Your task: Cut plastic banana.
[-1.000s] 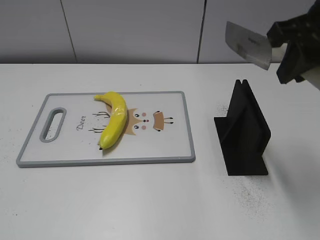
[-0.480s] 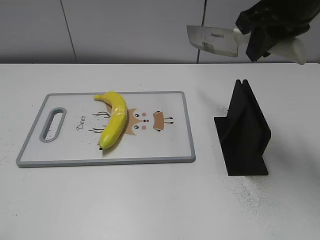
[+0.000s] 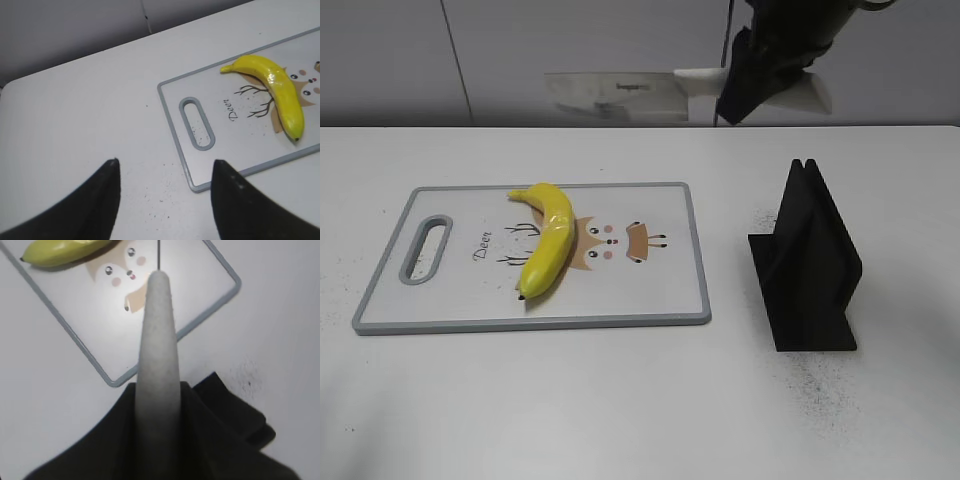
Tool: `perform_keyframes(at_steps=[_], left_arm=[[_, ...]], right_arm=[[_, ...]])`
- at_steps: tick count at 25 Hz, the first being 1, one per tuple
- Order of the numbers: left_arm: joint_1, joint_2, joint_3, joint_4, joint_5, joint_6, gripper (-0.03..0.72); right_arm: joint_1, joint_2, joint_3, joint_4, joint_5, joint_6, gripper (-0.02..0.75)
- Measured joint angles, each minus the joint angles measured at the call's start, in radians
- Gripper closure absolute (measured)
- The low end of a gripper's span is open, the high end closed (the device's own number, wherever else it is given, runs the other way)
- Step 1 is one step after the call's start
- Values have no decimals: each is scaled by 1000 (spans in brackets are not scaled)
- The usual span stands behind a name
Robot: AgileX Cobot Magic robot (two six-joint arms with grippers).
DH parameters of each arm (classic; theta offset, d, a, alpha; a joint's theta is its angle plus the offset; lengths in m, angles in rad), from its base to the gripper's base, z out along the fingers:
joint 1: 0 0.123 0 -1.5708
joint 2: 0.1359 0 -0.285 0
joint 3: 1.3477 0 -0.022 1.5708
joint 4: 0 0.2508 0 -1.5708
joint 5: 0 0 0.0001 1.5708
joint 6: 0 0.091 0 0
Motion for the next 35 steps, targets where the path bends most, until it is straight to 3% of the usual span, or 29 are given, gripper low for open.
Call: perform_keyframes(at_steps=[6, 9, 14, 19, 24, 35], left_arm=[[-1, 255, -176, -176, 10, 233, 146], [-1, 395, -262, -301, 55, 438, 146], [-18, 599, -393, -478, 127, 756, 149], [-88, 776, -511, -520, 162, 991, 152], [-143, 903, -582, -522, 171, 1086, 152], [-146, 1075, -631, -510, 140, 1135, 170]], right_arm=[[0, 67, -19, 149, -26, -417, 577], [0, 92, -22, 197, -60, -541, 577], [0, 147, -29, 229, -96, -650, 577], [0, 208, -55, 288, -118, -684, 577], [0, 247, -63, 351, -124, -772, 577], [0, 271, -66, 384, -126, -800, 577]])
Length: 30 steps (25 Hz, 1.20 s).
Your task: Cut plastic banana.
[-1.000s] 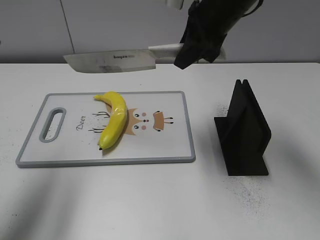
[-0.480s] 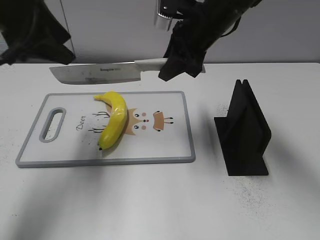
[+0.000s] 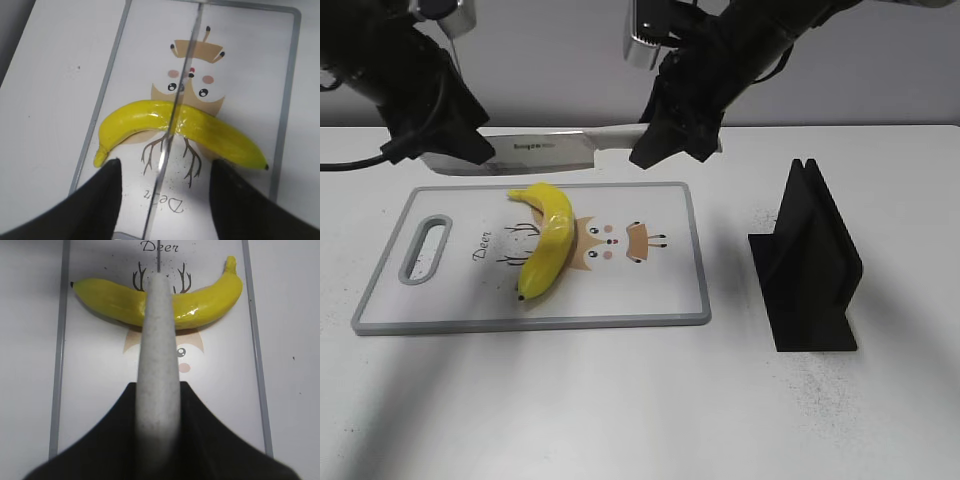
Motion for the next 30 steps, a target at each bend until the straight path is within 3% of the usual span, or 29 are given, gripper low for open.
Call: perform_keyframes(at_steps=[3, 9, 12, 22, 30], left_arm=[[0, 15, -2, 1, -47, 0, 252], [0, 40, -4, -1, -63, 1, 559], [0, 55, -4, 2, -53, 11, 659], [-5, 88, -4, 22, -76, 31, 683], [-7, 274, -7, 1, -107, 36, 683]], right_arm=[[0, 0, 0, 3, 0, 0, 577], [0, 0, 0, 3, -19, 1, 577], [0, 0, 0, -4, -32, -8, 577], [0, 42, -2, -3, -53, -23, 577], [0, 187, -3, -20, -68, -10, 576]])
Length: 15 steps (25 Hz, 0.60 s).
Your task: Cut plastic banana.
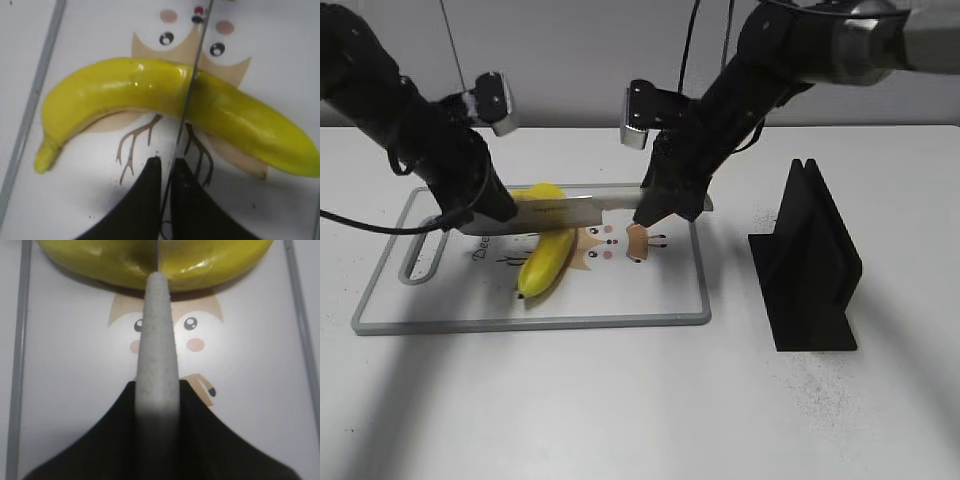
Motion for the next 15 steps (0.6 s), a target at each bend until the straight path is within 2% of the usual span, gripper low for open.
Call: perform_keyframes(at_steps=[15], left_arm=[[2, -10, -7, -7, 0, 2, 683]], right_arm=[[-2, 42, -149, -48, 129, 51, 576]])
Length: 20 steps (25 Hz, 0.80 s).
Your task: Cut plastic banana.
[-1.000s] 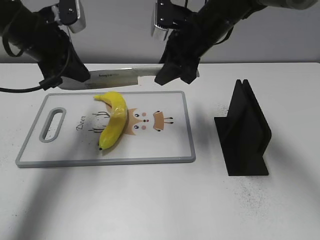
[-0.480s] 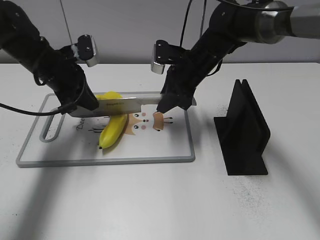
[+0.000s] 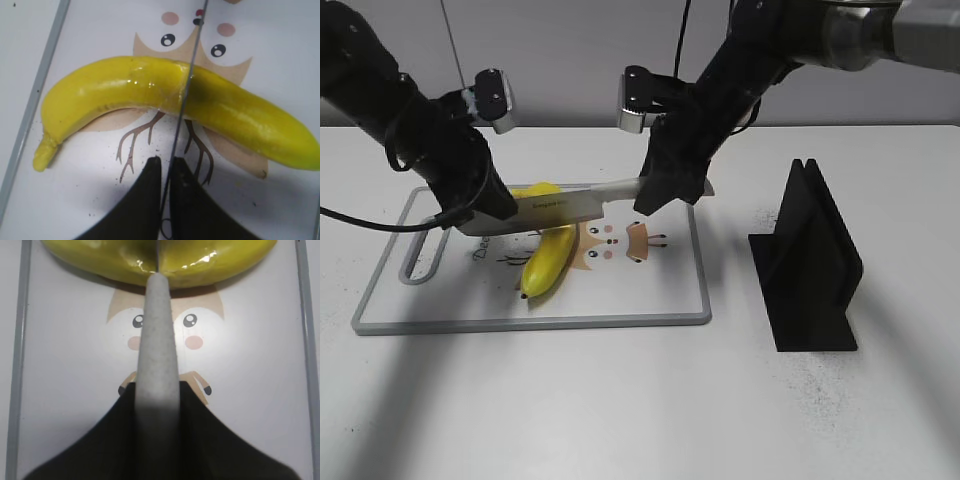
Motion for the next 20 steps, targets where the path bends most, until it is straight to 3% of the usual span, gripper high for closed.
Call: perform_keyframes(at_steps=[10, 20], left_arm=[[-10, -175, 8, 8, 33, -3, 687], [-20, -243, 8, 8, 37, -3, 687]], right_arm=[[5, -121, -24, -94, 81, 92, 576], [7, -180, -24, -107, 99, 123, 576]])
